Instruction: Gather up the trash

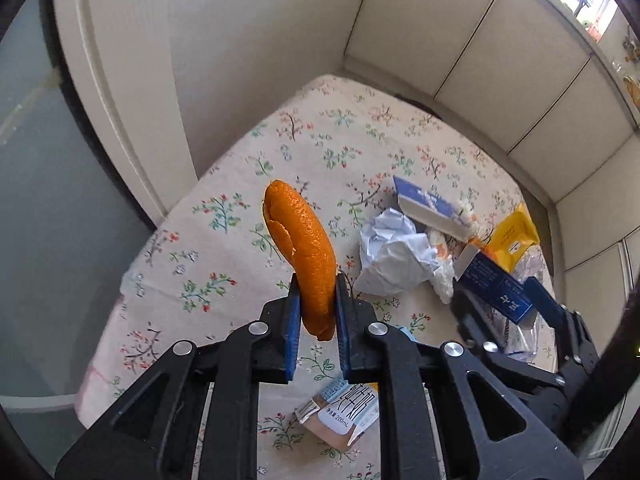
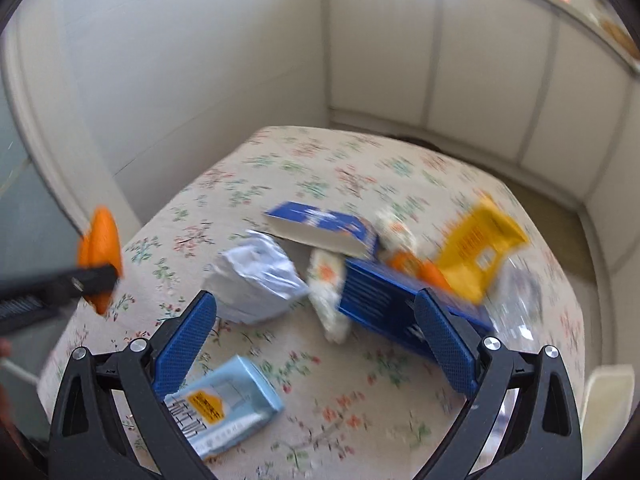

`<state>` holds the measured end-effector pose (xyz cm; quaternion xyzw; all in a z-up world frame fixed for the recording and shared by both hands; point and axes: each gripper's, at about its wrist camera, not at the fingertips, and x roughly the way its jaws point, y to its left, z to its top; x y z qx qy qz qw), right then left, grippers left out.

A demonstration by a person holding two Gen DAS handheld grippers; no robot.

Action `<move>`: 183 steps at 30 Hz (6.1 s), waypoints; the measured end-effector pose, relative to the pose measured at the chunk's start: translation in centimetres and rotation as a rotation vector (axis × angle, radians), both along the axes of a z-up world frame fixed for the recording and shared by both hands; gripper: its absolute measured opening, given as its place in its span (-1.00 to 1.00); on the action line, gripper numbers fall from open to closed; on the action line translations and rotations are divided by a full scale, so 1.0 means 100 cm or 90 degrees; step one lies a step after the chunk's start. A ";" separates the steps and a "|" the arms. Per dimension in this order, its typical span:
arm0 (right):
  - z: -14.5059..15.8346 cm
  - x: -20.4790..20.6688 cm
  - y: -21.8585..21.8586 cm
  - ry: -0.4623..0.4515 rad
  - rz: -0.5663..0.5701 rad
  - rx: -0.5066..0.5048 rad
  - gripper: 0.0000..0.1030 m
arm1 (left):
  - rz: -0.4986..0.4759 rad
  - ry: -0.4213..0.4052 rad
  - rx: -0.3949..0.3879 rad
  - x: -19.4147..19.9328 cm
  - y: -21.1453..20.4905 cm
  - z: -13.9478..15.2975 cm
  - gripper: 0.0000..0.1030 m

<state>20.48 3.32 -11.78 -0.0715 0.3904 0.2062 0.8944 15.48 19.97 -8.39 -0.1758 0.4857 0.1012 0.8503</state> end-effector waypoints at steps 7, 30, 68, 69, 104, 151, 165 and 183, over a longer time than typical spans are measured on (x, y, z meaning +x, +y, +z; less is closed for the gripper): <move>-0.020 0.017 0.043 -0.009 0.138 -0.055 0.73 | 0.013 -0.053 0.002 -0.018 0.027 0.038 -0.72; -0.019 0.021 0.059 -0.002 0.154 -0.030 -0.34 | 0.024 -0.018 -0.025 -0.012 0.040 0.021 -0.72; 0.095 -0.041 -0.070 -0.164 -0.033 0.008 -0.44 | -0.086 -0.174 -0.076 -0.008 -0.063 0.075 -0.72; 0.097 -0.043 -0.077 -0.166 -0.040 0.008 -0.44 | -0.093 -0.176 -0.077 -0.007 -0.068 0.075 -0.72; 0.089 -0.119 -0.379 -0.134 -0.411 -0.021 -0.30 | -0.357 -0.186 -0.105 0.004 -0.333 0.061 -0.72; 0.068 -0.157 -0.479 -0.129 -0.581 -0.066 0.86 | -0.523 -0.193 -0.018 -0.014 -0.480 0.016 0.58; 0.074 -0.145 -0.450 -0.128 -0.553 -0.074 0.87 | -0.470 -0.189 0.013 -0.011 -0.444 0.026 0.67; 0.084 -0.108 -0.374 -0.127 -0.471 -0.063 0.87 | -0.373 -0.174 0.033 0.004 -0.366 0.033 0.67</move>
